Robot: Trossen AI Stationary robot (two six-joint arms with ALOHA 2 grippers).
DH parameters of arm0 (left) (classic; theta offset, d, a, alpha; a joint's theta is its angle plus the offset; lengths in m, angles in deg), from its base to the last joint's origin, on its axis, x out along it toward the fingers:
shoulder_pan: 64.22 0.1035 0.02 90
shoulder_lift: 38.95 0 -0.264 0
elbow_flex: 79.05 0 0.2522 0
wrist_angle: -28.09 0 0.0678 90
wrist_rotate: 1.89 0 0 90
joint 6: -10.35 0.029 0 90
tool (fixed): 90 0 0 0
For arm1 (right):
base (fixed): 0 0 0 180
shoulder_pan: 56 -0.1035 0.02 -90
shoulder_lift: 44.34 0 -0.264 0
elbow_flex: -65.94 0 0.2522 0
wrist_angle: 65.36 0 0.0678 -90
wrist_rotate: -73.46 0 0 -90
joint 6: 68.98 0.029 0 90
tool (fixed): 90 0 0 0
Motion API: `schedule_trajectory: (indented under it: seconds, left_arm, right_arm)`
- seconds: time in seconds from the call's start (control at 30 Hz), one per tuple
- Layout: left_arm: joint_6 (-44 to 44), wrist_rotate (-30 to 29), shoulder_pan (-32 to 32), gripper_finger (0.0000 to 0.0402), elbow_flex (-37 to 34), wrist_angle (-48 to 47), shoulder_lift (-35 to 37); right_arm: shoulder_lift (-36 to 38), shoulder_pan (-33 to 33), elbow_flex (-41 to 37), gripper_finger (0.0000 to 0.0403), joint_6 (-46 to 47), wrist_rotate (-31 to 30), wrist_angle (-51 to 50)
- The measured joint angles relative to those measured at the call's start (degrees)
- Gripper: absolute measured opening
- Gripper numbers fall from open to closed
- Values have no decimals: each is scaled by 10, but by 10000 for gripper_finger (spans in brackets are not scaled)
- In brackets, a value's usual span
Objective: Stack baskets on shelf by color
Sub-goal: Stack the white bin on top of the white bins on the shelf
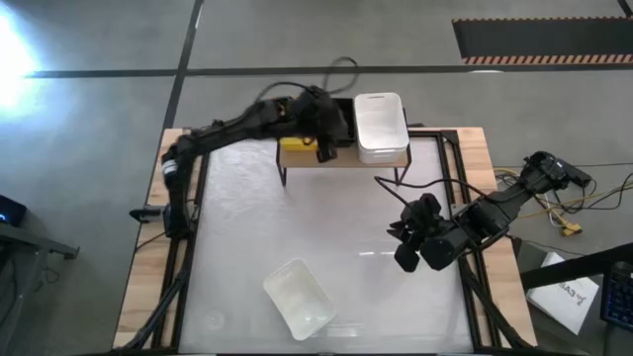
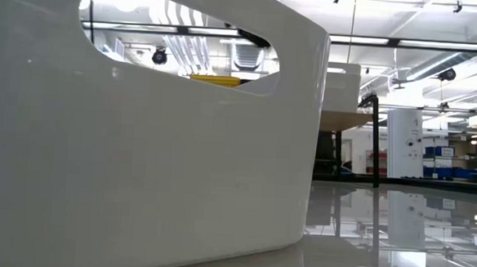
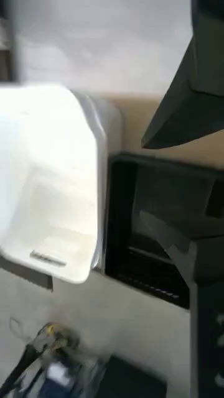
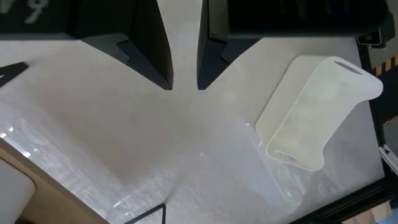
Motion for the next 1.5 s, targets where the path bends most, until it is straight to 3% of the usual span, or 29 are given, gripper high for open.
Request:
schedule_trajectory:
  seconds: [0.2, 0.43, 0.67, 0.77, 0.9, 1.17, 1.5]
  left_arm:
    - [-167, 66, -37, 155, -3, -83, 91]
    - [-352, 35, -167, 155, -71, -211, 195]
    - [-639, -84, -349, 155, -223, -220, 270]
    - [-762, -93, -415, 154, -290, -202, 282]
    - [-868, -94, -490, 154, -361, -175, 282]
    - [-932, -94, -563, 154, -463, -67, 273]
    - [-930, -91, -600, 154, -526, 47, 272]
  right_arm:
    - [-8, 0, -4, 66, -41, -2, 1]
    - [-57, 15, -35, 66, -185, 13, 92]
    - [-146, 27, -38, 76, -400, 184, 260]
    - [-178, 27, -38, 96, -450, 264, 351]
    - [-220, 27, -38, 133, -449, 322, 443]
    - [-334, 14, 16, 198, -470, 361, 489]
    - [-496, 13, 203, 205, -487, 361, 408]
